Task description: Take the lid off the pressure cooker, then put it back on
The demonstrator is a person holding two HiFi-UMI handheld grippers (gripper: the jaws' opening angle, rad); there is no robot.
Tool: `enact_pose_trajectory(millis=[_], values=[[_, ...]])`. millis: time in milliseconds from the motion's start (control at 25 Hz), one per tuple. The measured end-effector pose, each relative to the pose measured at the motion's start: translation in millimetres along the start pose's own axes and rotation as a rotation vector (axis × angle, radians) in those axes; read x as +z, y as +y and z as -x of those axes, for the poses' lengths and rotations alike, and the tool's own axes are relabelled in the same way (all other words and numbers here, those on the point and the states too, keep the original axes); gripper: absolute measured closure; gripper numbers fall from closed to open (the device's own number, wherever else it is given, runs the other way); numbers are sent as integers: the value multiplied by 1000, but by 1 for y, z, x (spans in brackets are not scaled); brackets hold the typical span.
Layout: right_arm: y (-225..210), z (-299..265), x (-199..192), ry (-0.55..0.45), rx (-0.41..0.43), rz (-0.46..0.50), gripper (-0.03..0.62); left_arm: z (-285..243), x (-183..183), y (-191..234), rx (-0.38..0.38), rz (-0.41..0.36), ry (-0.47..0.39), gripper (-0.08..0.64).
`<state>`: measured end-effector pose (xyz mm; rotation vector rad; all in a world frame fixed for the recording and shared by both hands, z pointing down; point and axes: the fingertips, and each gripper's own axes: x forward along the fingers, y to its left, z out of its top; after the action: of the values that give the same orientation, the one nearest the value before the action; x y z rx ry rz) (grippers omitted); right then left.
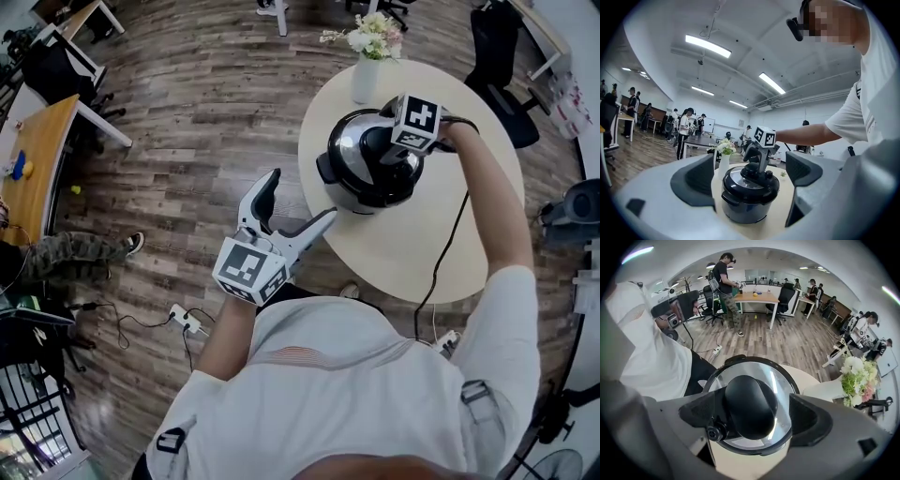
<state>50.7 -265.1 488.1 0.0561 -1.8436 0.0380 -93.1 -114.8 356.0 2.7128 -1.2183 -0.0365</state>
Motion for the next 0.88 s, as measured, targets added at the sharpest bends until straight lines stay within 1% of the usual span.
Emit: enact_pose_trajectory(millis=[160,400,640,880], values=[[6,-8,-7,56,31,47,94,-2,-1,0,-14,6,3,92],[4,-15,-11,68,35,33,95,-7,-2,-2,-40,14,2,92],[10,-22,-11,103,47,65,98,-5,-1,-2,-41,17,2,92],[13,-23,-10,113,71,84,146,-2,0,1,-35,22,-1,92]])
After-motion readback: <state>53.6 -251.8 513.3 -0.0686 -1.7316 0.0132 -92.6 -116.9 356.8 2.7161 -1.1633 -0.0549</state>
